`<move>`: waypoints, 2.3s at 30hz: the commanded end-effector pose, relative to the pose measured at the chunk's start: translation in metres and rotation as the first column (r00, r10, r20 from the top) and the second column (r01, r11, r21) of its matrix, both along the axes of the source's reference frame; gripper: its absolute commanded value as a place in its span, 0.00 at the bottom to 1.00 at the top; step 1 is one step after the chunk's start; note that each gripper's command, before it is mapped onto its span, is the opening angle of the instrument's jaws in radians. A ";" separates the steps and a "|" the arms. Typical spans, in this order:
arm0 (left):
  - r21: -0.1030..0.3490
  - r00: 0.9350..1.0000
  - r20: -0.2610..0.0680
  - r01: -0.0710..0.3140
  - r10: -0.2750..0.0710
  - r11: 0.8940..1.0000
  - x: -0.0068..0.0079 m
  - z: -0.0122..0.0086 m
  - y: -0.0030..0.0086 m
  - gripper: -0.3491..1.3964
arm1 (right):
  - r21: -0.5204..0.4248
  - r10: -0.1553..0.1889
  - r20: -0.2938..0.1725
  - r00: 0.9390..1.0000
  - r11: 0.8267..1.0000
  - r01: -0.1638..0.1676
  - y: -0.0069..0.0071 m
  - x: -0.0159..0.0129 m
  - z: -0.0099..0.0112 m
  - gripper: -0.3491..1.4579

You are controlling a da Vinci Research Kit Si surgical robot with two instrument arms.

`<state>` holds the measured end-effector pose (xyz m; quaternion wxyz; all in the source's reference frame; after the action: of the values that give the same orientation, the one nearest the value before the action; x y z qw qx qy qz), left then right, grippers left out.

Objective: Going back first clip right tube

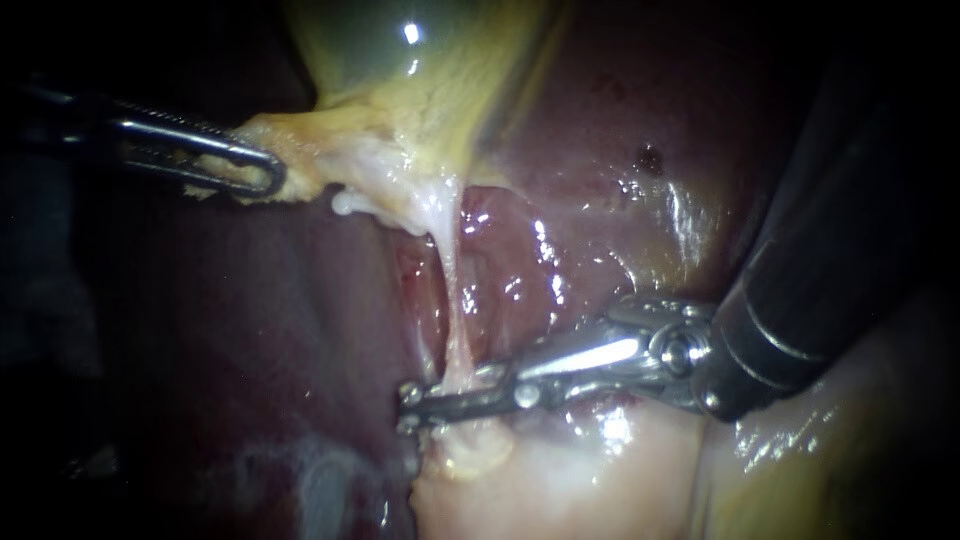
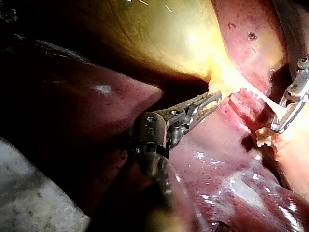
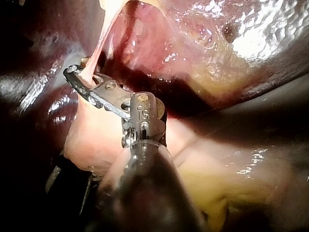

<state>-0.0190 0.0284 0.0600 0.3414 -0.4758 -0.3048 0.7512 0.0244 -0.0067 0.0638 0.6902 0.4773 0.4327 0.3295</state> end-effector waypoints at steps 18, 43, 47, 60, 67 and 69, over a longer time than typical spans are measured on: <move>-0.001 1.000 -0.001 0.000 0.000 1.000 0.0000 0.0000 -0.0001 0.00 | -0.053 0.059 -0.042 0.997 0.997 -0.061 -0.0001 0.0011 0.0002 0.46; 0.000 1.000 0.002 -0.004 0.004 1.000 -0.0001 0.0001 -0.0003 0.00 | -0.566 0.008 -0.100 0.995 0.822 -0.063 0.0009 -0.0012 0.0024 0.47; -0.006 1.000 0.003 -0.006 0.006 1.000 -0.0001 0.0002 -0.0003 0.00 | -0.621 -0.024 -0.116 0.993 0.782 -0.054 0.0013 -0.0029 0.0025 0.47; -0.006 1.000 0.003 -0.006 0.006 1.000 -0.0001 0.0002 -0.0004 0.00 | -0.667 -0.069 -0.143 0.987 0.743 -0.045 0.0040 -0.0095 -0.0004 0.47; -0.006 1.000 0.003 -0.006 0.006 1.000 -0.0001 0.0002 -0.0004 0.00 | -0.673 -0.080 -0.153 0.985 0.739 -0.045 0.0059 -0.0129 -0.0030 0.47; -0.006 1.000 0.003 -0.006 0.006 1.000 -0.0001 0.0002 -0.0004 0.00 | -0.675 -0.074 -0.150 0.986 0.737 -0.047 0.0064 -0.0134 -0.0036 0.47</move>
<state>-0.0191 0.0280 0.0602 0.3371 -0.4768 -0.3046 0.7525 0.0109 -0.0002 0.0600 0.7802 0.2225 0.5751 0.1047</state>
